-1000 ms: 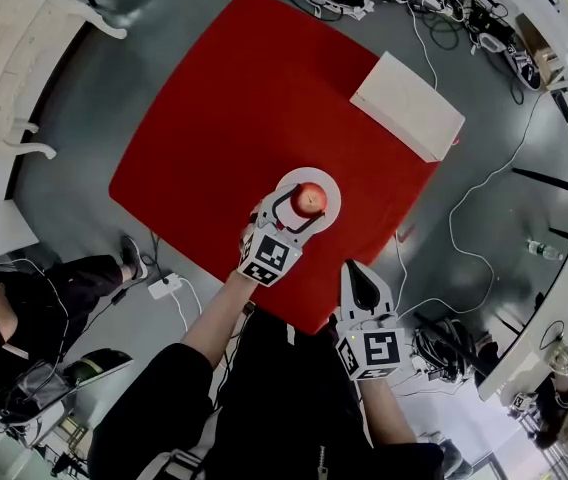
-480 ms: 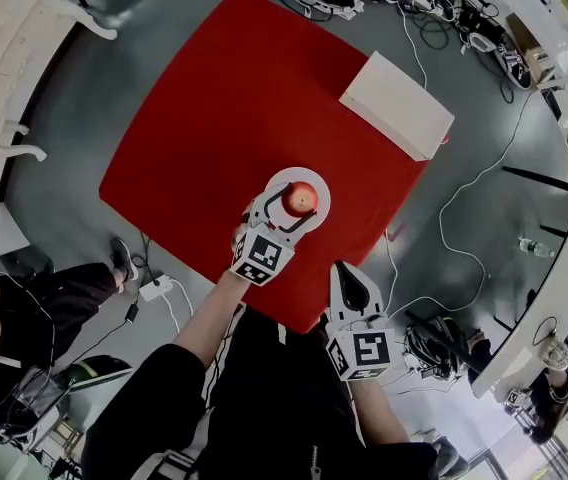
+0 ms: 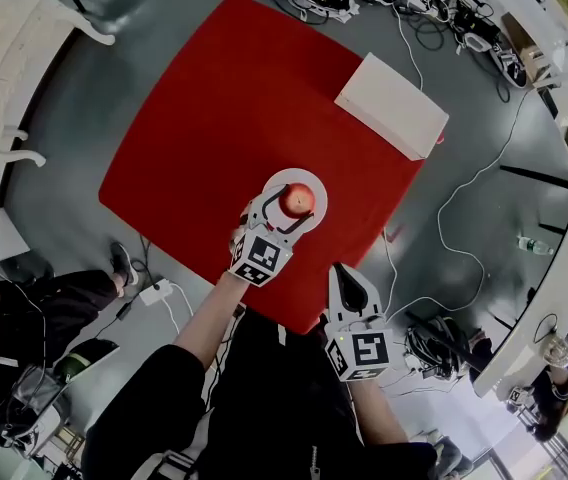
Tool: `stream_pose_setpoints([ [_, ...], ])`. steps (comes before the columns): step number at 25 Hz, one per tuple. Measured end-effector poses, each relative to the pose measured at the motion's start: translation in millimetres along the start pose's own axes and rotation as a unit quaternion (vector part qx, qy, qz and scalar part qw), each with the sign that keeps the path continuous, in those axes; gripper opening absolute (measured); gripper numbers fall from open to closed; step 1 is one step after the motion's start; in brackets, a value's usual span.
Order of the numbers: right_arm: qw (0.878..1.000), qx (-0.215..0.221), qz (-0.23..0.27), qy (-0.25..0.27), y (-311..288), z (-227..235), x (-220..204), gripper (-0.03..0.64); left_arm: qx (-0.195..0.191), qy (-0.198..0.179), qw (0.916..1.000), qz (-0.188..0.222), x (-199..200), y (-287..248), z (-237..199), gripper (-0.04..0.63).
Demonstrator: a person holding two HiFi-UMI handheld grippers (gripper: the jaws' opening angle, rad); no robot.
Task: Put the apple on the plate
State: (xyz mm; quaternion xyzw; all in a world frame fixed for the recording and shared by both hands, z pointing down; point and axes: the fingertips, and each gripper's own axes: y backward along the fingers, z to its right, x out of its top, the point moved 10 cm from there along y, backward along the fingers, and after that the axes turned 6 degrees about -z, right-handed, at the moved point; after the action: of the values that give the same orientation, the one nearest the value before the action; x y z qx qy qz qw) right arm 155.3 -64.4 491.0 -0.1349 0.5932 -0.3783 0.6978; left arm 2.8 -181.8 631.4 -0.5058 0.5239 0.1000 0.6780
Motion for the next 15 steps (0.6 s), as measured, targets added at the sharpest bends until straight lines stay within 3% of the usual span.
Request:
stream_pose_setpoints([
  [15, 1.0, -0.005, -0.001, -0.002, 5.7, -1.0, -2.9, 0.012, -0.002, -0.007, 0.9999, -0.011, -4.5, -2.8, -0.1, 0.347],
])
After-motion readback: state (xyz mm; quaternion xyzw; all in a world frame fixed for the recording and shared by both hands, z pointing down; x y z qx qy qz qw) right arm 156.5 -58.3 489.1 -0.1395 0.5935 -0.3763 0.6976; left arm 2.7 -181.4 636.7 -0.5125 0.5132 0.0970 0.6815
